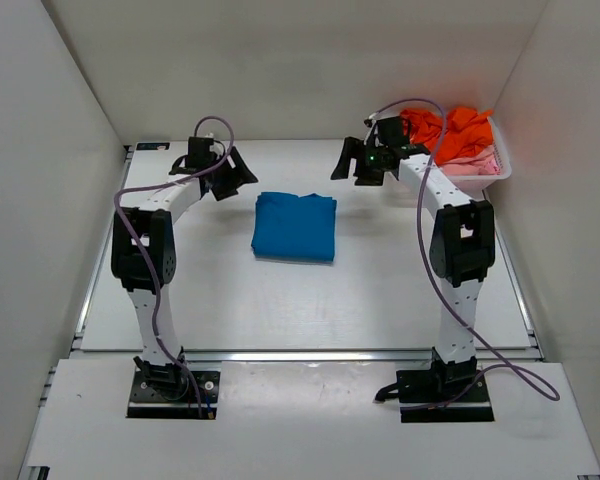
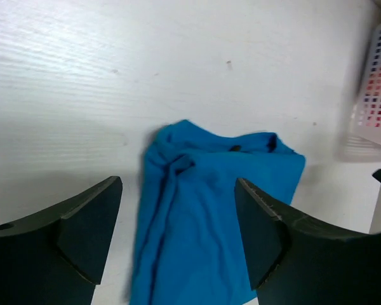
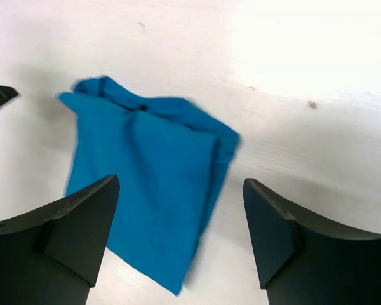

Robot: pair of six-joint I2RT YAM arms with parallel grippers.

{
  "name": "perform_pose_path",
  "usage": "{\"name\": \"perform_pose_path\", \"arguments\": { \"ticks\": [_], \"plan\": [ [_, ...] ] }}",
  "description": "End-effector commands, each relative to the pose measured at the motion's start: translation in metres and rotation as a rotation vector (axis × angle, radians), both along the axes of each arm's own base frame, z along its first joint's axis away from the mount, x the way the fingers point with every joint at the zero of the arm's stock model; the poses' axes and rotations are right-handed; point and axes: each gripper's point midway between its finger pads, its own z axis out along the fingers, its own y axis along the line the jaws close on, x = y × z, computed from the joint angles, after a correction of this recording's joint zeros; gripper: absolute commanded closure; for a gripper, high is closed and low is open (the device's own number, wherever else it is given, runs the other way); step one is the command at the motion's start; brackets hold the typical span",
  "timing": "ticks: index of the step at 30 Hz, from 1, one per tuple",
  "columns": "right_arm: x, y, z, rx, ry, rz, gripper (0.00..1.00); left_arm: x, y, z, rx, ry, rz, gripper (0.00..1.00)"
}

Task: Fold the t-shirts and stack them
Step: Fold the long partially folded tshirt into a neat square, then put the neatly folded tshirt into the corner of the board with the left arm

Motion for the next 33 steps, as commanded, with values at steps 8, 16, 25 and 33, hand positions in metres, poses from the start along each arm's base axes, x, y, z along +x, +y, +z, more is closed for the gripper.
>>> {"name": "perform_pose_path", "arguments": {
  "ticks": [8, 16, 25, 33],
  "plan": [
    [-0.059, -0.01, 0.021, -0.075, -0.057, 0.002, 0.25, -0.053, -0.003, -0.036, 0.095, 0.009, -0.111, 0.02],
    [-0.114, -0.041, 0.029, -0.074, -0.061, -0.034, 0.3, -0.076, -0.024, -0.088, 0.391, 0.153, -0.18, 0.09],
    [-0.136, -0.056, 0.061, 0.014, -0.121, -0.051, 0.33, -0.086, -0.005, -0.114, 0.721, 0.351, -0.278, 1.0],
    [-0.136, -0.054, 0.07, 0.029, -0.148, -0.015, 0.39, -0.022, 0.11, -0.076, 0.793, 0.366, -0.056, 1.0]
  ]
}}
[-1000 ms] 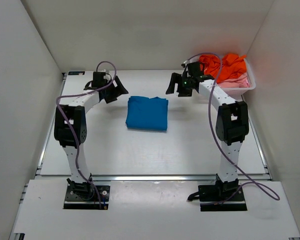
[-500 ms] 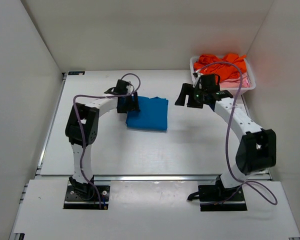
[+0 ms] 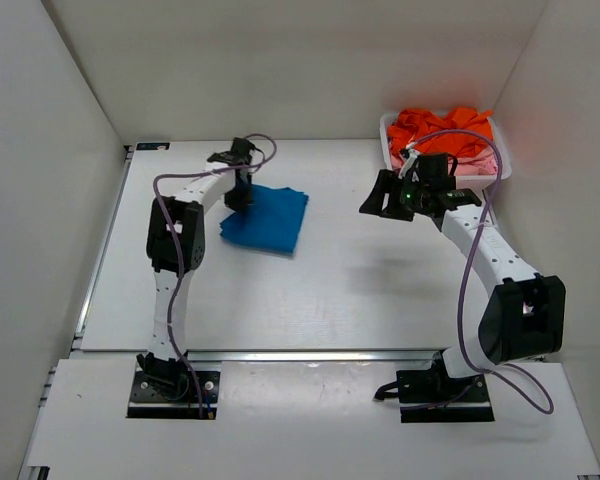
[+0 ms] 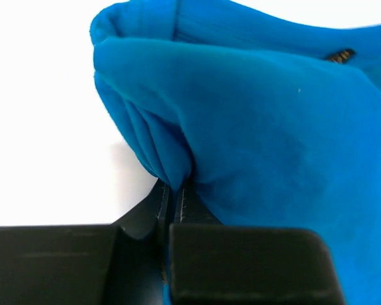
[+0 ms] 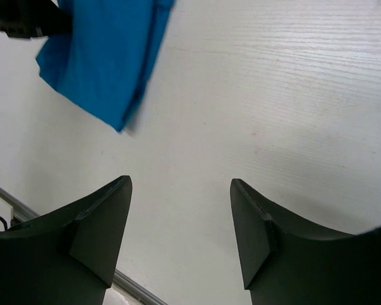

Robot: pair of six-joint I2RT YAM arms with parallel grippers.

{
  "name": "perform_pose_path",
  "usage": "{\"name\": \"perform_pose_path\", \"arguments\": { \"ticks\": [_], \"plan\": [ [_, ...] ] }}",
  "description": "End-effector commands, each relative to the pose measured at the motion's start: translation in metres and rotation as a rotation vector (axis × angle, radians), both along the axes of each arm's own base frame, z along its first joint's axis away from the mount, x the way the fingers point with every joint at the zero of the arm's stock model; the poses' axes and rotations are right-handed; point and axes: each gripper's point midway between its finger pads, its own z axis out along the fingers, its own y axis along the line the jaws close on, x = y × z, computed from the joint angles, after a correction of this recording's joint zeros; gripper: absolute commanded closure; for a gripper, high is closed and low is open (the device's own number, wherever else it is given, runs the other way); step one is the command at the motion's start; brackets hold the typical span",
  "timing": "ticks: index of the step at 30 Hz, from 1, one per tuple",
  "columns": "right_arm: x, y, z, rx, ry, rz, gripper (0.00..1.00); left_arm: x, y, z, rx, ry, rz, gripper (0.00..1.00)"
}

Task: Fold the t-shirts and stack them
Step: Put the neatly folded tshirt into the corner of the board with the left arm

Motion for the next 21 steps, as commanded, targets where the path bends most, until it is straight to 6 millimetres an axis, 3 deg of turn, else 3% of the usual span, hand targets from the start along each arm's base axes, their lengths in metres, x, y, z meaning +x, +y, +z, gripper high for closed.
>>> {"name": "perform_pose_path", "arguments": {
  "ticks": [1, 2, 4, 5, 6, 8, 9, 11, 12, 13, 17, 21],
  "plan": [
    [0.007, 0.006, 0.027, 0.034, -0.097, 0.038, 0.4, 0.02, 0.106, 0.015, 0.181, 0.015, 0.159, 1.0],
    [0.009, 0.008, 0.031, 0.043, -0.112, 0.038, 0.4, 0.026, 0.125, 0.009, 0.229, 0.018, 0.186, 1.0],
    [0.008, 0.01, 0.032, 0.047, -0.121, 0.05, 0.42, 0.051, 0.147, 0.024, 0.281, -0.02, 0.198, 1.0],
    [0.011, 0.011, 0.036, 0.046, -0.141, 0.048, 0.42, 0.053, 0.157, 0.01, 0.325, 0.013, 0.19, 1.0],
    [0.013, 0.013, 0.036, 0.046, -0.146, 0.052, 0.42, 0.065, 0.171, 0.025, 0.332, -0.034, 0.225, 1.0],
    [0.017, 0.016, 0.038, 0.043, -0.16, 0.056, 0.42, 0.083, 0.192, 0.014, 0.336, -0.061, 0.255, 1.0],
    [0.018, 0.019, 0.043, 0.052, -0.169, 0.068, 0.41, 0.09, 0.207, 0.021, 0.355, -0.094, 0.284, 1.0],
    [0.023, 0.022, 0.042, 0.048, -0.158, 0.066, 0.41, 0.107, 0.22, 0.025, 0.4, -0.163, 0.294, 1.0],
    [0.024, 0.024, 0.041, 0.04, -0.151, 0.076, 0.41, 0.108, 0.247, 0.029, 0.424, -0.178, 0.333, 1.0],
    [0.024, 0.027, 0.041, 0.039, -0.148, 0.084, 0.41, 0.115, 0.258, 0.036, 0.425, -0.219, 0.362, 1.0],
    [0.029, 0.032, 0.039, 0.047, -0.1, 0.088, 0.41, 0.135, 0.293, 0.053, 0.443, -0.33, 0.396, 1.0],
    [0.031, 0.036, 0.035, 0.059, -0.064, 0.092, 0.41, 0.139, 0.328, 0.048, 0.494, -0.373, 0.462, 1.0]
  ]
}}
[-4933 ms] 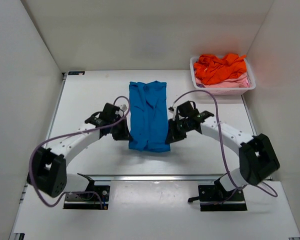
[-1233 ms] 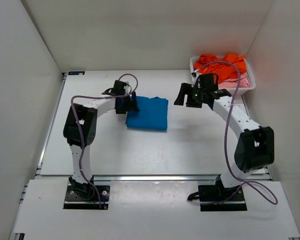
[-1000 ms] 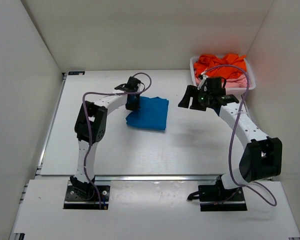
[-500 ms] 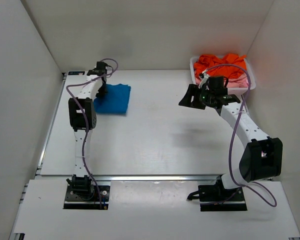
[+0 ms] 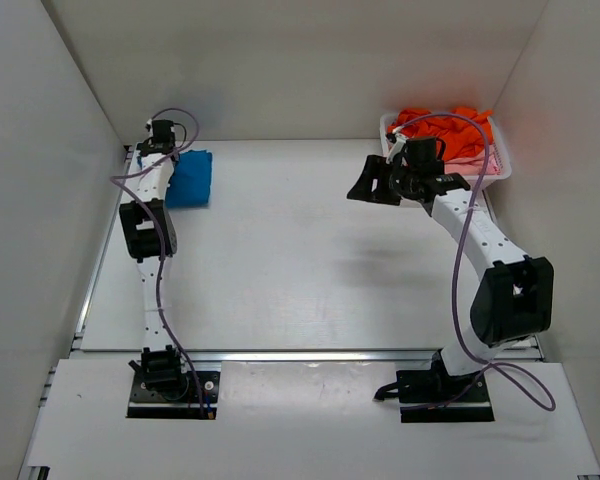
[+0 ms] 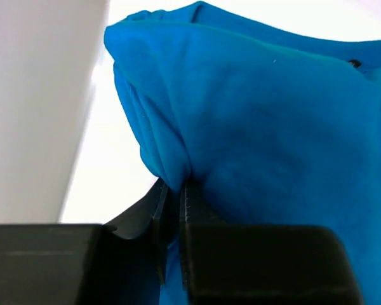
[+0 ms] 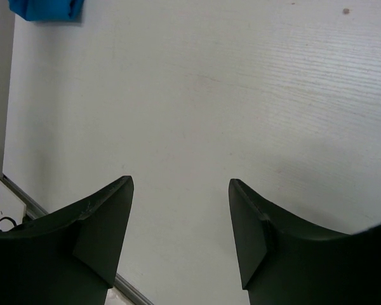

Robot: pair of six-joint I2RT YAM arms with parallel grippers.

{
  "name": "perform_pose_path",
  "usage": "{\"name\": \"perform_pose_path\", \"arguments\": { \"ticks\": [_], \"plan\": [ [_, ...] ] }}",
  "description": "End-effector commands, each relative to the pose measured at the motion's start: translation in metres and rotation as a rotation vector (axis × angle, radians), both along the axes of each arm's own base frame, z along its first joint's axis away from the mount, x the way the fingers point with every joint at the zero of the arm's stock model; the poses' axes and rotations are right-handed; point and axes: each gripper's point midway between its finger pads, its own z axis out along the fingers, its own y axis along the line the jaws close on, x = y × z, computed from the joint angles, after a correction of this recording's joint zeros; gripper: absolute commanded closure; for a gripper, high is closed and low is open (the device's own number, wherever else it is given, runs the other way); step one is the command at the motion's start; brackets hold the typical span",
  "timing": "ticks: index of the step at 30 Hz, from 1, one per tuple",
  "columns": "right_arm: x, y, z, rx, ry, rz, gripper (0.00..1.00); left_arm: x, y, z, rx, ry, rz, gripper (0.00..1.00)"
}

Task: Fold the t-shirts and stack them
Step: Put the neatly folded tshirt into the corner of the board with the left arm

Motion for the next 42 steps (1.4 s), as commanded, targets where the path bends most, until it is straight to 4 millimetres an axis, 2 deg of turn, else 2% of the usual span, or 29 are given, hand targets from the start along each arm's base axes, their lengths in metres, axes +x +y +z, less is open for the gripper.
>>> {"name": "perform_pose_path", "arguments": {
  "ticks": [1, 2, 3, 8, 13, 15, 16, 17, 18, 20, 21, 23, 24, 25, 26, 27, 28, 29, 30, 31, 32, 33, 34, 35, 36, 37, 38, 39, 42],
  "plan": [
    [0.004, 0.007, 0.014, 0.018, -0.004, 0.013, 0.41, 0.02, 0.044, 0.041, 0.082, -0.155, 0.057, 1.0],
    [0.006, 0.009, 0.012, 0.011, 0.004, 0.015, 0.41, 0.022, 0.054, 0.044, 0.078, -0.183, 0.072, 1.0],
    [0.008, 0.009, 0.007, -0.001, 0.02, 0.015, 0.41, 0.027, 0.048, 0.03, 0.049, -0.177, 0.043, 1.0],
    [0.006, 0.019, 0.005, -0.014, 0.047, 0.021, 0.41, 0.058, 0.038, 0.046, 0.064, -0.292, -0.044, 1.0],
    [0.001, 0.028, 0.003, -0.026, 0.065, 0.032, 0.41, 0.079, 0.028, 0.062, 0.002, -0.408, -0.113, 0.85],
    [0.0, 0.031, 0.003, -0.024, 0.064, 0.034, 0.41, 0.083, 0.022, 0.061, -0.025, -0.416, -0.142, 0.65],
    [-0.002, 0.032, 0.003, -0.029, 0.064, 0.036, 0.4, 0.084, 0.018, 0.065, -0.04, -0.423, -0.159, 0.32],
    [-0.002, 0.033, 0.005, -0.022, 0.066, 0.032, 0.4, 0.081, 0.02, 0.064, -0.034, -0.415, -0.141, 0.08],
    [-0.001, 0.033, 0.007, -0.028, 0.056, 0.03, 0.38, 0.077, 0.019, 0.071, -0.034, -0.405, -0.134, 0.01],
    [-0.005, 0.032, 0.014, -0.044, 0.033, 0.023, 0.32, 0.068, 0.017, 0.097, -0.029, -0.421, -0.09, 0.01],
    [-0.006, 0.032, 0.016, -0.055, 0.022, 0.017, 0.3, 0.06, 0.017, 0.101, -0.033, -0.4, -0.069, 0.01],
    [-0.012, 0.023, 0.021, -0.085, -0.008, -0.024, 0.15, 0.047, 0.007, 0.142, -0.088, -0.441, -0.055, 0.02],
    [-0.014, 0.02, 0.023, -0.1, -0.021, -0.036, 0.09, 0.037, 0.001, 0.138, -0.13, -0.402, -0.061, 0.02],
    [-0.019, 0.012, 0.022, -0.108, -0.022, -0.063, 0.06, 0.027, -0.015, 0.15, -0.197, -0.399, -0.087, 0.02],
    [-0.023, 0.002, 0.019, -0.122, -0.027, -0.1, 0.01, 0.018, -0.028, 0.174, -0.255, -0.425, -0.118, 0.02],
    [-0.028, -0.004, 0.007, -0.135, -0.004, -0.115, 0.0, 0.007, -0.044, 0.157, -0.314, -0.372, -0.151, 0.01],
    [-0.031, -0.013, 0.01, -0.131, -0.012, -0.141, 0.01, -0.011, -0.063, 0.155, -0.338, -0.334, -0.169, 0.01],
    [-0.038, -0.02, 0.001, -0.139, 0.004, -0.149, 0.01, -0.033, -0.077, 0.146, -0.368, -0.298, -0.167, 0.02],
    [-0.045, -0.03, -0.009, -0.146, 0.03, -0.168, 0.01, -0.045, -0.096, 0.169, -0.371, -0.323, -0.211, 0.02],
    [-0.049, -0.037, -0.013, -0.152, 0.038, -0.179, 0.01, -0.064, -0.114, 0.144, -0.377, -0.243, -0.245, 0.01],
    [-0.054, -0.042, -0.017, -0.156, 0.044, -0.183, 0.01, -0.087, -0.137, 0.138, -0.387, -0.204, -0.304, 0.01],
    [-0.064, -0.043, -0.023, -0.154, 0.049, -0.169, 0.01, -0.1, -0.153, 0.154, -0.366, -0.218, -0.355, 0.02],
    [-0.066, -0.046, -0.021, -0.148, 0.041, -0.178, 0.0, -0.124, -0.176, 0.128, -0.358, -0.138, -0.389, 0.01],
    [-0.073, -0.051, -0.025, -0.152, 0.047, -0.201, 0.0, -0.147, -0.193, 0.121, -0.323, -0.104, -0.438, 0.01],
    [-0.08, -0.052, -0.027, -0.148, 0.049, -0.201, 0.01, -0.16, -0.196, 0.137, -0.294, -0.14, -0.442, 0.01],
    [-0.081, -0.055, -0.026, -0.147, 0.036, -0.213, 0.01, -0.179, -0.209, 0.115, -0.282, -0.084, -0.471, 0.01],
    [-0.086, -0.055, -0.025, -0.148, 0.027, -0.199, 0.01, -0.197, -0.215, 0.111, -0.299, -0.071, -0.483, 0.01],
    [-0.088, -0.059, -0.027, -0.153, 0.023, -0.214, 0.01, -0.206, -0.226, 0.119, -0.349, -0.099, -0.501, 0.01],
    [-0.098, -0.063, -0.028, -0.182, 0.004, -0.211, 0.01, -0.243, -0.244, 0.102, -0.561, -0.065, -0.55, 0.01]
  ]
}}
